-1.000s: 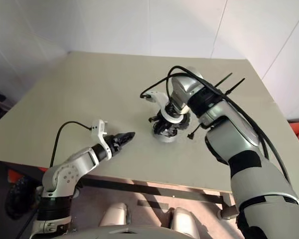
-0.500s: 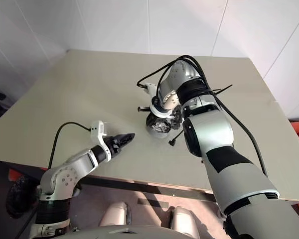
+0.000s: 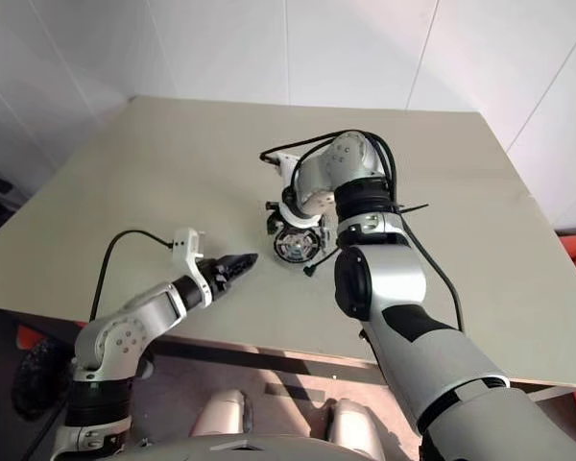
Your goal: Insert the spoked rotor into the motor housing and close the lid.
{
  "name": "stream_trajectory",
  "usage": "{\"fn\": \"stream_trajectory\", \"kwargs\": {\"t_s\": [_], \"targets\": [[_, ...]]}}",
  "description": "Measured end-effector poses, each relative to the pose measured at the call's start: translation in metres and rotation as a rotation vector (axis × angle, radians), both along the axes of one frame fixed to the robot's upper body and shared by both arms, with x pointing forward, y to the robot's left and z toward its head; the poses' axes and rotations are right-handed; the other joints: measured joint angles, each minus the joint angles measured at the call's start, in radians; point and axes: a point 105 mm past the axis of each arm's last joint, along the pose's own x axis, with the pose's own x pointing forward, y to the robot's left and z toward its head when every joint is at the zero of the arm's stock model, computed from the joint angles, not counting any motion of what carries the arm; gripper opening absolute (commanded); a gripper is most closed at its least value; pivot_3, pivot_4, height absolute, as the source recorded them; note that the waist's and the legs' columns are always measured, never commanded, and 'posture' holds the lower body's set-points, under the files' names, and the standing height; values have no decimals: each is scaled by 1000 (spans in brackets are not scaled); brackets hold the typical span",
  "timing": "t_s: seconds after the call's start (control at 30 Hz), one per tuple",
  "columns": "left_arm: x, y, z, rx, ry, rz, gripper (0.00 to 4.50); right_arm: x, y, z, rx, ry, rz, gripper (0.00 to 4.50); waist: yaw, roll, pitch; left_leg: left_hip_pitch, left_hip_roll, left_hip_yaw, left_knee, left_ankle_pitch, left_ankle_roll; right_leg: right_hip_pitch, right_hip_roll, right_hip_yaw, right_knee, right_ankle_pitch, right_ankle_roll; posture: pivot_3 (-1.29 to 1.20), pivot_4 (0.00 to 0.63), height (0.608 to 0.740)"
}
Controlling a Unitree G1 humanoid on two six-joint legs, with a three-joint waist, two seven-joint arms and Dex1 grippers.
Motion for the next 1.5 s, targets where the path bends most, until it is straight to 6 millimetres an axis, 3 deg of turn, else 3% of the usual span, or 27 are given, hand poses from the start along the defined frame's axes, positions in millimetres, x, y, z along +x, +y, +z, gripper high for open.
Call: {"fn": "stream_trajectory", "kwargs": {"t_s": [0.23,0.47,0.63,0.77,0.9,1.07,1.13,1.2,1.4,1.5], "targets": [[3,2,0,6,2,-2,2973,2,-1,8,7,-5,-5,2927,0,0,0,0,0,0,0,0,0,0,0,0,0,0,0,0,0,740],[13,2,7,14,-18,-24,2973,14,-7,57,100,-81,-46,2927,2,0,0,-1,-1,0,0,0,0,0,0,0,0,-1,2,0,0,740],[18,4,7,15,-13,-41,2973,34,-45,93,195,-199,-215,2927,2,0,0,-1,-1,-1,0,0,0,0,0,0,0,0,2,0,0,740],[26,6,10,29,-18,-59,2973,38,-76,108,197,-317,-243,2927,3,0,0,-1,-1,-1,0,0,0,1,1,-1,-1,3,-2,0,0,740],[36,9,22,35,-36,-82,2973,35,-104,116,196,-576,-188,2927,11,0,0,-1,-1,-2,1,0,0,2,0,-1,-1,4,-2,0,0,740],[50,21,34,48,-52,-96,2973,16,-123,142,165,-943,-18,2927,17,0,0,2,-1,-1,1,0,0,4,0,0,-1,5,-1,0,0,740],[53,22,35,50,-51,-107,2973,13,-133,136,93,-1017,21,2927,21,-1,-1,3,-1,-1,1,0,0,6,0,0,-1,5,-1,0,0,740],[53,22,36,48,-52,-131,2973,9,-142,118,9,-1064,98,2927,29,-1,-1,4,-1,-1,1,0,0,7,0,0,-1,4,-2,0,0,740],[50,20,43,53,-50,-232,2973,-27,-128,72,-78,-1043,444,2927,32,-1,-1,5,-1,0,1,1,1,7,0,1,-1,3,-8,0,0,740],[46,21,44,56,-37,-273,2973,-38,-130,48,-128,-968,519,2927,31,-1,-1,7,-1,0,1,1,2,9,0,1,-1,3,-9,0,0,740]]}}
